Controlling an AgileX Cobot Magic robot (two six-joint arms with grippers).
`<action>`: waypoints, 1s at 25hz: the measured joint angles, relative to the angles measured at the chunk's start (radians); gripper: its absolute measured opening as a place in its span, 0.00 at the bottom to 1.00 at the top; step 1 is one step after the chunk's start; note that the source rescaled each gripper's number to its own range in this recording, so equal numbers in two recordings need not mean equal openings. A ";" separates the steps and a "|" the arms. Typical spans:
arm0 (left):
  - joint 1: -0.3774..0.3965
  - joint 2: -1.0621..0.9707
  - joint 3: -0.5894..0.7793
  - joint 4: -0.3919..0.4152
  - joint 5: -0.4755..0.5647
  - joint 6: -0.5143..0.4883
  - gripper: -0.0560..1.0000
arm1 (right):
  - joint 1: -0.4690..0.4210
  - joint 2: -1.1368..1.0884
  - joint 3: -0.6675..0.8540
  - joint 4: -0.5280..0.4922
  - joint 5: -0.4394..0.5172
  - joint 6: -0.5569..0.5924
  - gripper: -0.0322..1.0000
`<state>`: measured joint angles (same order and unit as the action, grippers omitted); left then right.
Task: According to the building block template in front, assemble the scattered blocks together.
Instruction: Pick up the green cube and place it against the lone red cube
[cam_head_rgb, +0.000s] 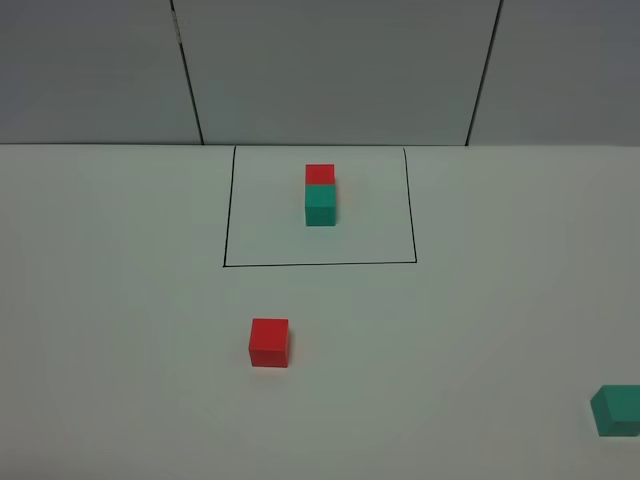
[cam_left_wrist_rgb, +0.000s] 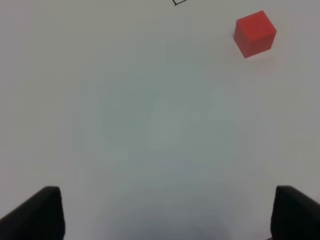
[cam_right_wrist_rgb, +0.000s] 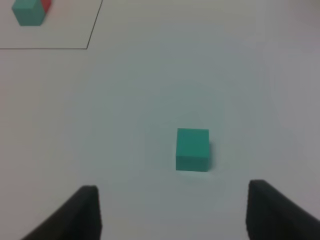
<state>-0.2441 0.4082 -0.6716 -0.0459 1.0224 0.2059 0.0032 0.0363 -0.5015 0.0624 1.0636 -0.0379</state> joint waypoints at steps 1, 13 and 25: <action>0.000 0.000 0.009 0.000 -0.002 -0.013 0.99 | 0.000 0.000 0.000 0.000 0.000 0.000 0.57; 0.000 -0.104 0.079 0.000 0.009 -0.105 0.98 | 0.000 0.000 0.000 0.000 0.000 0.000 0.57; 0.026 -0.178 0.079 -0.035 0.018 -0.143 0.96 | 0.000 0.000 0.000 0.000 0.000 0.000 0.57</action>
<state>-0.2182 0.2304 -0.5924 -0.0805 1.0404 0.0626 0.0032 0.0363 -0.5015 0.0624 1.0636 -0.0379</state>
